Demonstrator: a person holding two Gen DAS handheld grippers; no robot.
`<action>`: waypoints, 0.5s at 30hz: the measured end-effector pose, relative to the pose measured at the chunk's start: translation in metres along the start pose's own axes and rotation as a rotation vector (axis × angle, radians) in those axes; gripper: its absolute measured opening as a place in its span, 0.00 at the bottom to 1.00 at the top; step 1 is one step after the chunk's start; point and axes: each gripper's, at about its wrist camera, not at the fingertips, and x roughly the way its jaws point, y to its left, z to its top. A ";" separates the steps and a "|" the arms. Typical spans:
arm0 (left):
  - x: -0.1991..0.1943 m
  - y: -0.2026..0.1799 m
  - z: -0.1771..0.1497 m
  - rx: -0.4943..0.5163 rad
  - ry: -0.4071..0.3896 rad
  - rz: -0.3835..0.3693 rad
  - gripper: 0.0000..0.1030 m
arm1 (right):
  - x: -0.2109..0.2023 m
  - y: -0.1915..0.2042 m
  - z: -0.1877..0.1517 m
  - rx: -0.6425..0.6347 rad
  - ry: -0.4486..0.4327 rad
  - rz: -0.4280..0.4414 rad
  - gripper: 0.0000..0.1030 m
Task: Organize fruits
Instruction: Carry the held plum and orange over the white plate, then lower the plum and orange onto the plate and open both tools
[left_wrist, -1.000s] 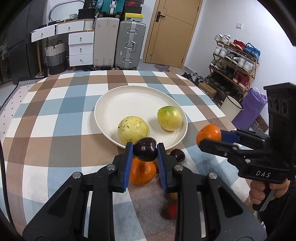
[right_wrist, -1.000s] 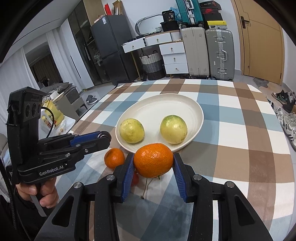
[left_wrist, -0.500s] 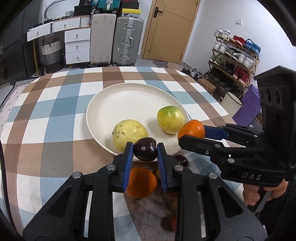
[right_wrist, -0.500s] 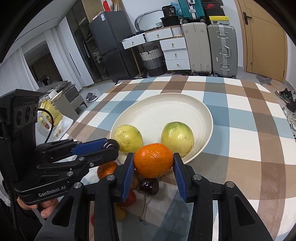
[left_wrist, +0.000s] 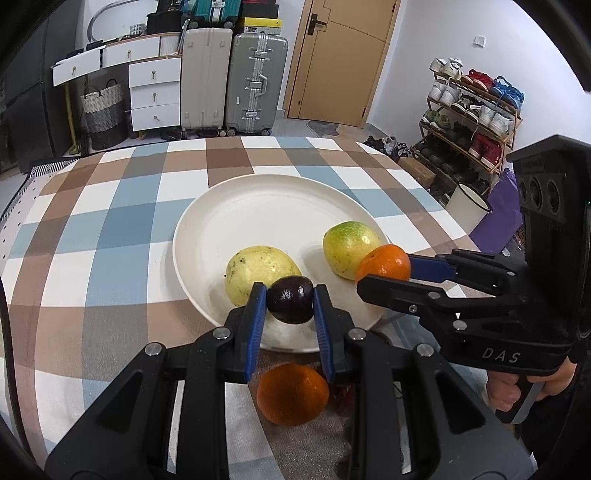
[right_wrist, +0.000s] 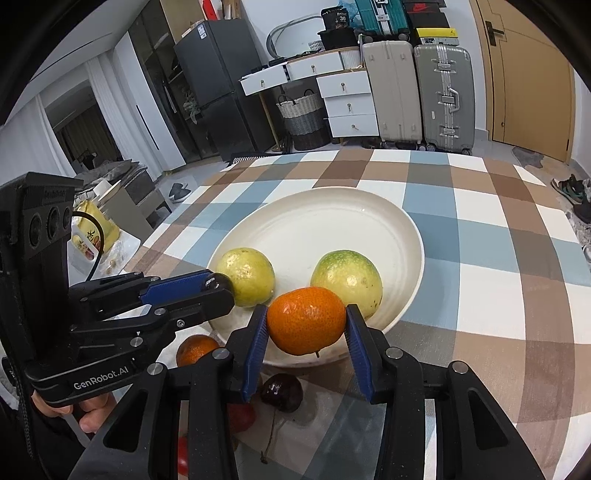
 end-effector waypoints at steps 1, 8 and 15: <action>0.000 0.000 0.001 0.001 -0.001 0.001 0.22 | 0.001 -0.001 0.001 0.001 -0.001 0.002 0.41; 0.005 0.000 0.013 0.009 -0.012 0.000 0.22 | 0.009 -0.005 0.007 0.008 -0.008 -0.006 0.41; 0.006 -0.006 0.013 0.034 -0.014 0.002 0.22 | 0.018 -0.009 0.008 0.014 0.001 -0.017 0.41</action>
